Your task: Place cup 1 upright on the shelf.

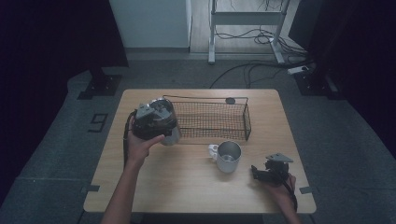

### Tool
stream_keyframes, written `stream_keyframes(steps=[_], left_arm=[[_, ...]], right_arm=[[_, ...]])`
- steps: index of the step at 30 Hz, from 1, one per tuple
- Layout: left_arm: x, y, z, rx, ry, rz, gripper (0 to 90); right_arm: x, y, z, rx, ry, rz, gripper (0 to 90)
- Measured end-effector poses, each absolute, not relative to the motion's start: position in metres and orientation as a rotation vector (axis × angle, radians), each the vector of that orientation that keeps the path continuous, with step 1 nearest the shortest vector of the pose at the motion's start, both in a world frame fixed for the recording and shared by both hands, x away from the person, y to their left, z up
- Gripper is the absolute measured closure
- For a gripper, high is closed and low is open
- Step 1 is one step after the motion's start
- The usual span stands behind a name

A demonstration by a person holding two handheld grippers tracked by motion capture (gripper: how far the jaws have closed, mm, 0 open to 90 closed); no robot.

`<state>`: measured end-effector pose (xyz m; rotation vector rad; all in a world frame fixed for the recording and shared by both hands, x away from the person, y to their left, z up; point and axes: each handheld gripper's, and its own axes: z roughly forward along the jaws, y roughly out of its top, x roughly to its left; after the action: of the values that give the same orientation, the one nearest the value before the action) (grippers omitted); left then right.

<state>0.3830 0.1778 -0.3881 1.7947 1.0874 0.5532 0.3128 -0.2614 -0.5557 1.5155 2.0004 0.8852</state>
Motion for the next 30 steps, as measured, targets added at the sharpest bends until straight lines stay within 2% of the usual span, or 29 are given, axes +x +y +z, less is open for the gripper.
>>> stream_keyframes(steps=[30], left_arm=[[0.404,0.156,-0.369,1.799,1.056,0.560,3.8]], right_arm=[[0.313,-0.262,-0.556,1.512,2.001,0.887,9.6]])
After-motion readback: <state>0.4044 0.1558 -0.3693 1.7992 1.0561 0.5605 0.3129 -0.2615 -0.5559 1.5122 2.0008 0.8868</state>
